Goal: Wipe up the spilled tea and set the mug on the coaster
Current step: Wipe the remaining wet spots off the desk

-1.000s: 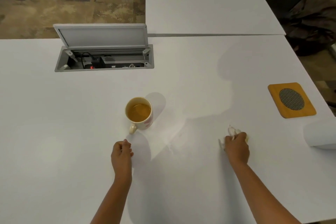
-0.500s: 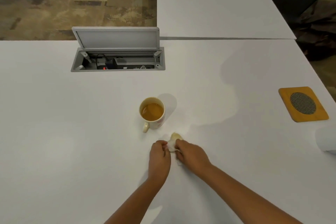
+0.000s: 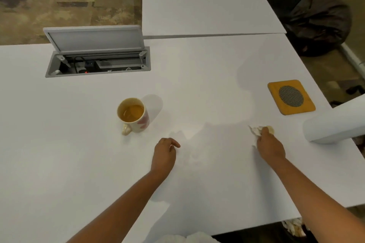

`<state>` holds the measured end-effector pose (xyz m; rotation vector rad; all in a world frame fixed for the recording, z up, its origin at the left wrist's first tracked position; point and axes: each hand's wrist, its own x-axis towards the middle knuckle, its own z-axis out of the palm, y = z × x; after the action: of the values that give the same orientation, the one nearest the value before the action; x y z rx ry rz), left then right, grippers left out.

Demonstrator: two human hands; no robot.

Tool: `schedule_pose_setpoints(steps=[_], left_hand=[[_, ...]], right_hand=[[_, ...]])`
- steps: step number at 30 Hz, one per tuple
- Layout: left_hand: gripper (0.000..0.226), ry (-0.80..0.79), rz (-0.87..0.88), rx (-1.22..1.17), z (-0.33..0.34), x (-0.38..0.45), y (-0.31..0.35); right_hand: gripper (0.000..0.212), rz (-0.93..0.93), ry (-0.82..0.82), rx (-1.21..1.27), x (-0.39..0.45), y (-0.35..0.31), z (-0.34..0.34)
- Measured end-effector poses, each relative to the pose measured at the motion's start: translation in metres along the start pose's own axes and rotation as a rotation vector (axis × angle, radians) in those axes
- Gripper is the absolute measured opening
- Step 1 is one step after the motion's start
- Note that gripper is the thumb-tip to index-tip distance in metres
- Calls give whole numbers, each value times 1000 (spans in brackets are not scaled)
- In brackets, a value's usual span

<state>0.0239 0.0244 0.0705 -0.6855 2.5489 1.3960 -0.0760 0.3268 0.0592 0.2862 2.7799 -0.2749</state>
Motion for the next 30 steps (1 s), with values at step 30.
schedule_pose_setpoints(steps=[30], left_hand=[[29, -245, -277, -609, 38, -11, 101]], right_hand=[[21, -29, -658, 1317, -66, -78, -39]])
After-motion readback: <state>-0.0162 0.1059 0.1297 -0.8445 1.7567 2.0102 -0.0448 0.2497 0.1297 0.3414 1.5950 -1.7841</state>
